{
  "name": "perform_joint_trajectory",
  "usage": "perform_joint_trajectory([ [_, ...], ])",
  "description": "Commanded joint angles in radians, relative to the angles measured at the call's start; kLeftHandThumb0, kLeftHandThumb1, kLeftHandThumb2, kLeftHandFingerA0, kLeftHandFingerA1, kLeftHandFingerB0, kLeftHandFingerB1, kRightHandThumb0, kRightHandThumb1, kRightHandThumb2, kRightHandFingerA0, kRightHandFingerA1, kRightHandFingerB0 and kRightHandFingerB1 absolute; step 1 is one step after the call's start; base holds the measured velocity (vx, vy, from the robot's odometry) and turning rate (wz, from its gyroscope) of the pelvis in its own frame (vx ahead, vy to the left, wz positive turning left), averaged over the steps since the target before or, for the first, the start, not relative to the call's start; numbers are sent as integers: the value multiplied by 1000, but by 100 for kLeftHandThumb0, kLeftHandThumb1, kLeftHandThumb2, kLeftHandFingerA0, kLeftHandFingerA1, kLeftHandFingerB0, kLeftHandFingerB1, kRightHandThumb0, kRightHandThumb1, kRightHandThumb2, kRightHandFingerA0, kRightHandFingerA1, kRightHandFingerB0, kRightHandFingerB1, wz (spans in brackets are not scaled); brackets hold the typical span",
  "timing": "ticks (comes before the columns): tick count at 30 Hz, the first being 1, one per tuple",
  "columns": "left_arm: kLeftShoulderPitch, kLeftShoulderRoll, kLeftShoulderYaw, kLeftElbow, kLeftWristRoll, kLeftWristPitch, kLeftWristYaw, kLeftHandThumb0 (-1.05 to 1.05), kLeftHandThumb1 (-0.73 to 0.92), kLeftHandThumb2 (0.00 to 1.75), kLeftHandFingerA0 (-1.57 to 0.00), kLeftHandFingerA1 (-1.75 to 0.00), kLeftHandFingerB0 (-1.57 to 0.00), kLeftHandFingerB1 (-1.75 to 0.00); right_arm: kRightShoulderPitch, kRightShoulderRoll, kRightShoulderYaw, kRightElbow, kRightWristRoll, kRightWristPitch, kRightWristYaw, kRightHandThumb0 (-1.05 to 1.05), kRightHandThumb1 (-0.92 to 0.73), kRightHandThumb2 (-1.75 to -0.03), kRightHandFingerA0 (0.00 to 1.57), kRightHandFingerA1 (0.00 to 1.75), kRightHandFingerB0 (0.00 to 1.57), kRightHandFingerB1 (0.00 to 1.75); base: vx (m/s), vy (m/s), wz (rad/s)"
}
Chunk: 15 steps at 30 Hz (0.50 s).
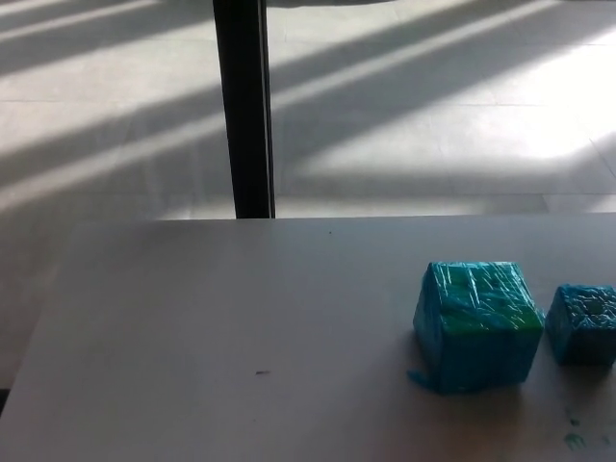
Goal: The robot uses its right hand to pick up the small cube kept on the middle on the desk and place it on the bigger cube kept next to it
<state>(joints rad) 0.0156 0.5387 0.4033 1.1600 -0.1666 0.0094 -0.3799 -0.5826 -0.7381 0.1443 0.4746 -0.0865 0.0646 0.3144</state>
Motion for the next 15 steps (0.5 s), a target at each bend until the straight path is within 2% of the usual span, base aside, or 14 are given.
perform_joint_trajectory([
  [1,1,27,3,3,-10,-5,-7,-73,69,61,-42,-55,-41,-40,-69,-18,86,64,-127,-49,77,-85,-78,-64,6,34,12,24,0,0,0],
  [3,1,26,3,3,-10,-6,-4,-73,69,61,-42,-55,-41,-40,-80,-15,99,81,-135,-54,78,-85,-78,-64,6,34,12,24,0,0,0],
  [4,2,24,-6,-1,1,-13,14,-72,70,61,-46,-53,-43,-39,-99,4,119,125,-152,-74,63,-89,-60,-102,4,34,12,30,0,0,0],
  [5,2,24,-6,-2,1,-13,14,-72,70,61,-46,-53,-43,-39,-103,5,120,132,-153,-79,63,-89,-60,-102,4,34,12,30,0,0,0],
  [6,2,25,-5,-2,-2,-13,5,-71,71,61,-44,-53,-41,-39,-125,15,160,139,-193,-62,67,-89,-78,-64,4,35,10,26,0,0,0],
  [7,3,24,-4,-5,-4,-8,9,-71,70,61,-44,-53,-42,-39,-136,17,185,133,-219,-49,70,-85,-61,-103,1,24,10,26,0,0,0],
  [11,-5,23,-2,-2,-8,-6,2,-72,71,61,-41,-53,-40,-39,-173,27,244,177,-275,-117,44,-90,-62,-103,4,16,8,24,0,0,0],
  [14,-19,28,-9,12,-1,-11,0,-72,71,61,-41,-53,-42,-39,-183,32,266,192,-294,-141,48,-103,-65,-105,0,1,9,16,0,0,0],
  [15,-18,28,-5,11,-7,-13,-11,-77,61,69,-38,-57,-38,-43,-188,34,276,200,-300,-144,62,-104,-64,-105,0,0,6,12,0,0,0],
])
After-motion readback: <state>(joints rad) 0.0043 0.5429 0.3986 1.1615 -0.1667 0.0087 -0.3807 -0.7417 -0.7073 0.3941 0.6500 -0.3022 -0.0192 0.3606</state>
